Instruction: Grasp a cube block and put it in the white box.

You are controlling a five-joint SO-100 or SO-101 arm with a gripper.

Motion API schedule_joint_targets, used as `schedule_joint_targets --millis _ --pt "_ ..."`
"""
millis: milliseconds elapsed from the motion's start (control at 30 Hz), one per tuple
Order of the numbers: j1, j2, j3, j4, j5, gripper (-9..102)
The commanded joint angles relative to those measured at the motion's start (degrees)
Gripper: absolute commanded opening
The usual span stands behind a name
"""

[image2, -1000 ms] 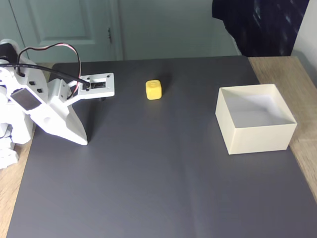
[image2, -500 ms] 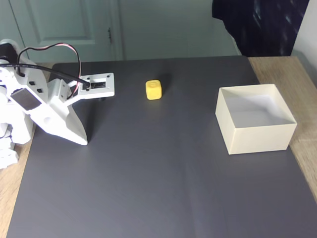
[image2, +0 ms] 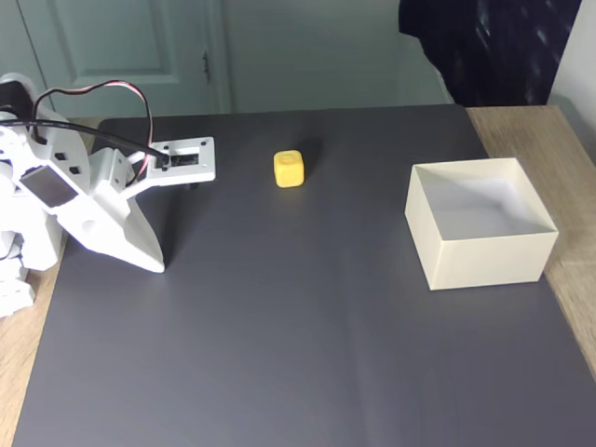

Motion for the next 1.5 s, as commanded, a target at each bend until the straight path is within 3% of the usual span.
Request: schedule_joint_targets --millis 0,1467 --pt "-0.35 0.44 -0.18 0.09 -0.35 1" --pt "-0.26 0.18 -0.18 -0.44 1.76 0"
